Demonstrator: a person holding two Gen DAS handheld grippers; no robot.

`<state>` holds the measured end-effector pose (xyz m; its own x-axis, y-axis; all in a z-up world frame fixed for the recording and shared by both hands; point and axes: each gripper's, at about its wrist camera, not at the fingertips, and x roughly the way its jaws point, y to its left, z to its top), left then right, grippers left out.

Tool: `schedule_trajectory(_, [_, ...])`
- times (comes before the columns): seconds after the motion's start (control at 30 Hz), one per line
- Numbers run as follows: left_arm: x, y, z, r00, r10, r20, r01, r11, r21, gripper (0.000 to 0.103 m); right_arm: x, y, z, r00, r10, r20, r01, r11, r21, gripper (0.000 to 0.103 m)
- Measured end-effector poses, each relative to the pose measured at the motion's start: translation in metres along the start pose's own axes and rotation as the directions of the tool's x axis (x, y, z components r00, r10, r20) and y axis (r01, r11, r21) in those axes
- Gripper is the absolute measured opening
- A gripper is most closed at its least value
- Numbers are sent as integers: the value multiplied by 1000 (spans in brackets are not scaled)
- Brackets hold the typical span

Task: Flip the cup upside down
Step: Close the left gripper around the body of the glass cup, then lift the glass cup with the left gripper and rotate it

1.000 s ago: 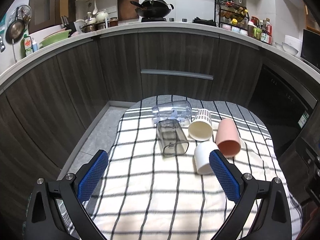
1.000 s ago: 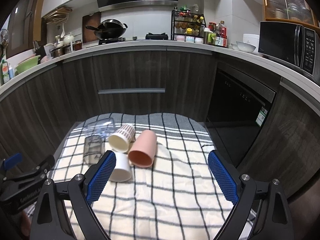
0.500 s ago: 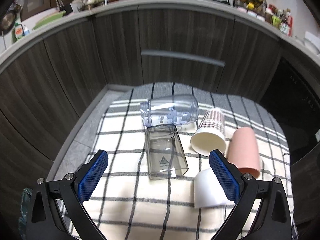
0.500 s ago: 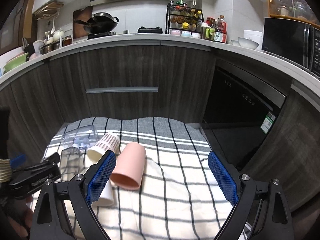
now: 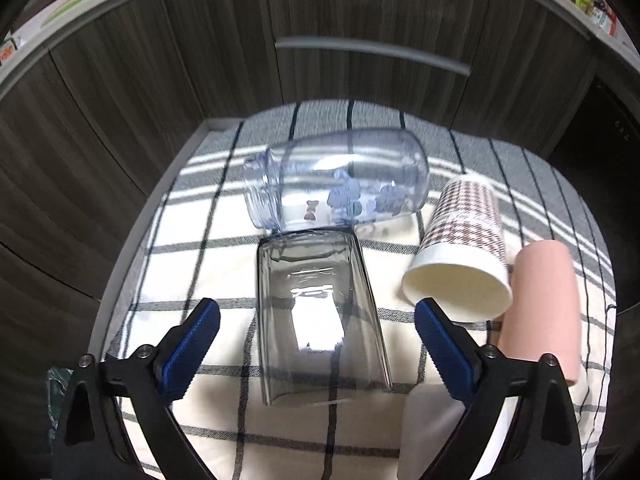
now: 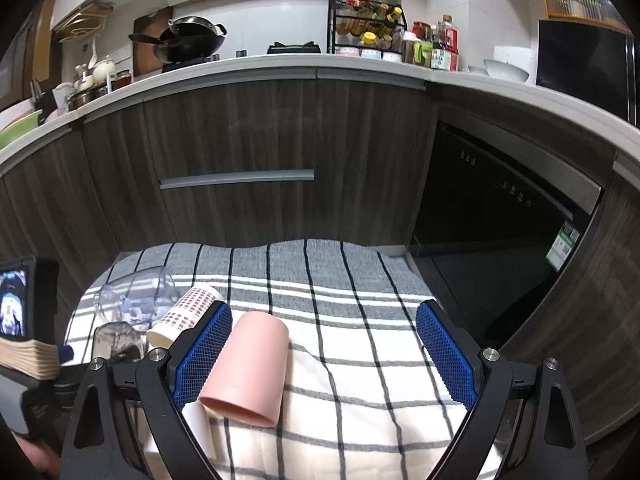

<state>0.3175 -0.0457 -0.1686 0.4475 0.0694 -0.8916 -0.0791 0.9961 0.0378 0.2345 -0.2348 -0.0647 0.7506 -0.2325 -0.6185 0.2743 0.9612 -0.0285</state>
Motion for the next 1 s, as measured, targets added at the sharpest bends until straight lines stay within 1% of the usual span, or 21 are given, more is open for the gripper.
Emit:
schedule_trajectory(0.07, [8, 0, 2, 1000, 2, -24, -2, 1000, 3, 94, 4, -1, -1, 1000, 6, -6, -6, 1000, 10, 93])
schedule_trajectory(0.17, [17, -2, 3, 999, 11, -49, -10, 1000, 14, 85, 8, 0, -3, 1000, 18, -14, -17, 1000, 14, 93])
schedule_trajectory(0.23, [24, -2, 4, 997, 15, -75, -14, 1000, 14, 85, 10, 1, -5, 1000, 22, -18, -22, 1000, 19, 93])
schedule_trajectory(0.3, [29, 0, 5, 996, 11, -93, -11, 1000, 4, 82, 12, 0, -6, 999, 28, -23, -27, 999, 27, 93])
schedule_trajectory(0.37, [37, 0, 6, 993, 12, -116, -13, 1000, -4, 81, 14, 0, -6, 999, 33, -29, -32, 999, 38, 93])
schedule_trajectory(0.47, [45, 1, 9, 990, 6, -141, -9, 1000, -18, 78, 17, 0, -8, 998, 43, -39, -41, 998, 50, 93])
schedule_trajectory(0.5, [47, 3, 8, 989, 2, -150, -5, 1000, -23, 72, 17, 1, -8, 998, 46, -42, -44, 998, 52, 93])
schedule_trajectory(0.53, [49, 4, 8, 987, -5, -160, 0, 1000, -30, 70, 18, 2, -9, 998, 50, -45, -48, 997, 54, 93])
schedule_trajectory(0.63, [50, 5, 8, 986, -16, -168, 9, 999, -42, 69, 20, 4, -10, 997, 60, -53, -57, 997, 55, 93])
schedule_trajectory(0.8, [48, 6, 7, 986, -23, -168, 17, 999, -37, 68, 18, 6, -14, 996, 64, -61, -61, 997, 56, 93])
schedule_trajectory(1.0, [31, 6, -8, 986, -36, -163, 33, 999, -20, 68, 10, 2, -17, 997, 54, -63, -51, 997, 57, 93])
